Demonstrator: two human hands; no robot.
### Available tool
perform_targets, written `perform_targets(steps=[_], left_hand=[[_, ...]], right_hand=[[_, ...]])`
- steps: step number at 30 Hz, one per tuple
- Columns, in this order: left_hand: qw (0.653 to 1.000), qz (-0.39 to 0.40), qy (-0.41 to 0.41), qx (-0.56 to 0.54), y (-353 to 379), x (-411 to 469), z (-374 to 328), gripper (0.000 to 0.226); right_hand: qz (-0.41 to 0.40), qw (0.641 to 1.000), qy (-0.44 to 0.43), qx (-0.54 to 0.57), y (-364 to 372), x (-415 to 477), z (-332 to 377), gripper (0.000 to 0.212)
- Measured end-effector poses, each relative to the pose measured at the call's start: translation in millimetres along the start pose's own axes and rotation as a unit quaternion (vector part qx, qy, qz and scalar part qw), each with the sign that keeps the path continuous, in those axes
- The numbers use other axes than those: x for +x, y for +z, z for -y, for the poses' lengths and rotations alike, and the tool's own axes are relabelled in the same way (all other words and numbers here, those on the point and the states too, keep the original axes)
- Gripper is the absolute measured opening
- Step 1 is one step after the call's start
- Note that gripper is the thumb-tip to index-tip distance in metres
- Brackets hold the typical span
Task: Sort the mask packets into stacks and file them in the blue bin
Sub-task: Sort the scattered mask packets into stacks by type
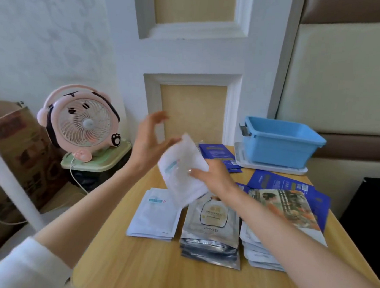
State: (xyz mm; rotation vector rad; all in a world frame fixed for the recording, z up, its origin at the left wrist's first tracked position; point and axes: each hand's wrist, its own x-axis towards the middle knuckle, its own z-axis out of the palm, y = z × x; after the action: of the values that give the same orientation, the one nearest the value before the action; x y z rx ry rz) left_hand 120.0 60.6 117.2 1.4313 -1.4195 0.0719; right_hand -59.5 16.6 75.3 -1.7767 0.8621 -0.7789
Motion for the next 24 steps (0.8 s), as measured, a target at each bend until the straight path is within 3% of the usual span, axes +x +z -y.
perform_targets(steps=[2,3,5,7,11,13,14,16,17,20,24], left_hand=[[0.963,-0.021,-0.244,-0.111,-7.9,-16.5,13.1,0.09],[0.922,0.018,-0.35,-0.161,-8.2,-29.3,19.4,0.093],[0.874,0.112,-0.437,-0.18,-1.7,-62.1,33.2,0.073],[0.885,0.109,-0.431,-0.135,2.6,-89.0,50.2,0.055],[0.917,0.126,-0.379,-0.008,5.2,-110.1,75.6,0.047],[0.938,0.123,-0.313,0.083,10.9,-115.5,78.5,0.054],[0.955,0.097,-0.242,0.138,14.7,-118.2,78.6,0.059],[0.967,0.089,-0.095,0.221,18.8,-121.8,73.0,0.067],[0.958,0.143,-0.056,0.242,19.6,-121.9,70.0,0.071],[0.906,0.314,-0.048,0.28,23.5,-134.2,67.7,0.076],[0.894,0.339,-0.069,0.285,22.2,-146.1,76.1,0.071]], right_hand=[[0.013,0.986,0.049,0.158,15.2,-1.7,0.4,0.018],[0.042,0.975,0.075,0.207,21.5,-1.3,-2.3,0.021],[0.108,0.974,0.117,0.164,29.2,0.5,-12.3,0.024],[0.111,0.987,0.117,-0.008,28.3,14.6,-28.4,0.024],[-0.037,0.956,0.028,-0.289,-0.1,59.8,-61.9,0.022],[-0.015,0.927,0.006,-0.375,-12.2,78.4,-73.8,0.031],[0.008,0.913,0.001,-0.407,-14.6,86.8,-79.7,0.038],[0.047,0.892,-0.001,-0.449,-12.5,102.2,-90.8,0.053],[0.057,0.888,-0.003,-0.456,-8.6,109.0,-95.5,0.061],[0.068,0.889,-0.032,-0.451,11.7,129.2,-100.5,0.073],[0.091,0.892,0.028,-0.441,48.0,152.1,-102.0,0.083]])
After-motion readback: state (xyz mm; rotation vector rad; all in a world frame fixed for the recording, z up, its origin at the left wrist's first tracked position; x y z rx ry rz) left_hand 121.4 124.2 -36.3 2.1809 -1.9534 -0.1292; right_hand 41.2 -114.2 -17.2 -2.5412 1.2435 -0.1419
